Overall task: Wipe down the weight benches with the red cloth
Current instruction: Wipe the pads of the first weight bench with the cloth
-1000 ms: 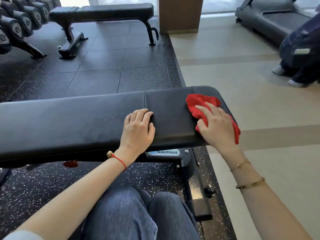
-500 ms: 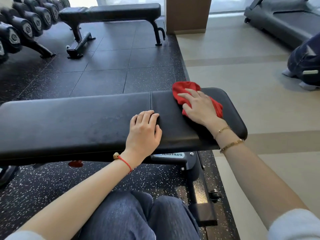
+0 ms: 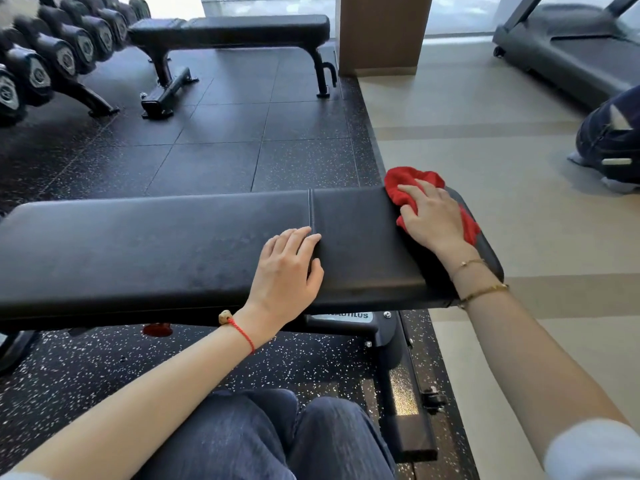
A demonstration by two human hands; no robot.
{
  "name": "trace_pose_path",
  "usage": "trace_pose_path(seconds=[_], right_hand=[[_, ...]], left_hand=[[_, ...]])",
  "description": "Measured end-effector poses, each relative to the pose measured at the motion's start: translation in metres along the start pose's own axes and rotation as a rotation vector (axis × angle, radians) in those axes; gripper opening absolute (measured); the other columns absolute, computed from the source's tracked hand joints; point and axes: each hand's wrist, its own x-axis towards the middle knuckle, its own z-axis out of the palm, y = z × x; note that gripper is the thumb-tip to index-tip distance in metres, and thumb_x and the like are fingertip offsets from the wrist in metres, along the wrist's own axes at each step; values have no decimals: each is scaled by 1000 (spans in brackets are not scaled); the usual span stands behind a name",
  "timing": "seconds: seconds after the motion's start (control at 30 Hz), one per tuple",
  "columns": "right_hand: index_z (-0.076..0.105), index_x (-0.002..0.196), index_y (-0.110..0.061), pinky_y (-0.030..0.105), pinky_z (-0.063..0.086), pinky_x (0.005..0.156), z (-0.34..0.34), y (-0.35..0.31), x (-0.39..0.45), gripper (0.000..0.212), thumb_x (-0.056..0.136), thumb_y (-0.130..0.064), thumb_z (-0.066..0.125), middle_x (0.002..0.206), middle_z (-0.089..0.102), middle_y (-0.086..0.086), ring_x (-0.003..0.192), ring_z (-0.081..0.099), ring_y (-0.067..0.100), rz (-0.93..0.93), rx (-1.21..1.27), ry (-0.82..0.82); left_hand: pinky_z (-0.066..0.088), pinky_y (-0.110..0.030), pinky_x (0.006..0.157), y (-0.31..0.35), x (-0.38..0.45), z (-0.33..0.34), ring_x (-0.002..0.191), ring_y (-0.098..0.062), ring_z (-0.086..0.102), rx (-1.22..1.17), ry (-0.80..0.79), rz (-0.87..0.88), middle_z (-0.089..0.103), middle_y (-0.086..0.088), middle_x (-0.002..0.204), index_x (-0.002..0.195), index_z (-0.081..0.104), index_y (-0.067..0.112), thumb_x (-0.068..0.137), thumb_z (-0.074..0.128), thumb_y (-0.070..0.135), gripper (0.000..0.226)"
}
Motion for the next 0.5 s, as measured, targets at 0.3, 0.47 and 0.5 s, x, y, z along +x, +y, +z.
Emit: trace_pose_path(seconds=[0.3, 0.47, 0.5], right_hand=[[50, 138, -33, 40, 30, 109, 13, -68, -33, 46, 92, -32, 50, 151, 41, -5, 129, 42, 27, -295, 9, -100], [48, 138, -42, 42, 29, 112, 10, -68, -71, 47, 90, -37, 52, 152, 39, -14, 132, 40, 22, -381, 69, -124], [47, 138, -43, 42, 28, 113, 10, -66, -74, 48, 91, -39, 52, 152, 38, -14, 133, 40, 22, -385, 68, -130]], left_hand=[[39, -42, 109, -37, -19, -11, 126, -25, 54, 65, 64, -96, 62, -5, 132, 126, 62, 12, 94, 48, 26, 37], [38, -41, 109, -48, -24, -13, 126, -24, 54, 48, 71, -101, 62, -4, 131, 125, 63, 13, 94, 46, 27, 38], [38, -40, 109, -50, -24, -12, 126, -24, 54, 43, 72, -91, 62, -3, 130, 124, 63, 13, 94, 47, 27, 37]])
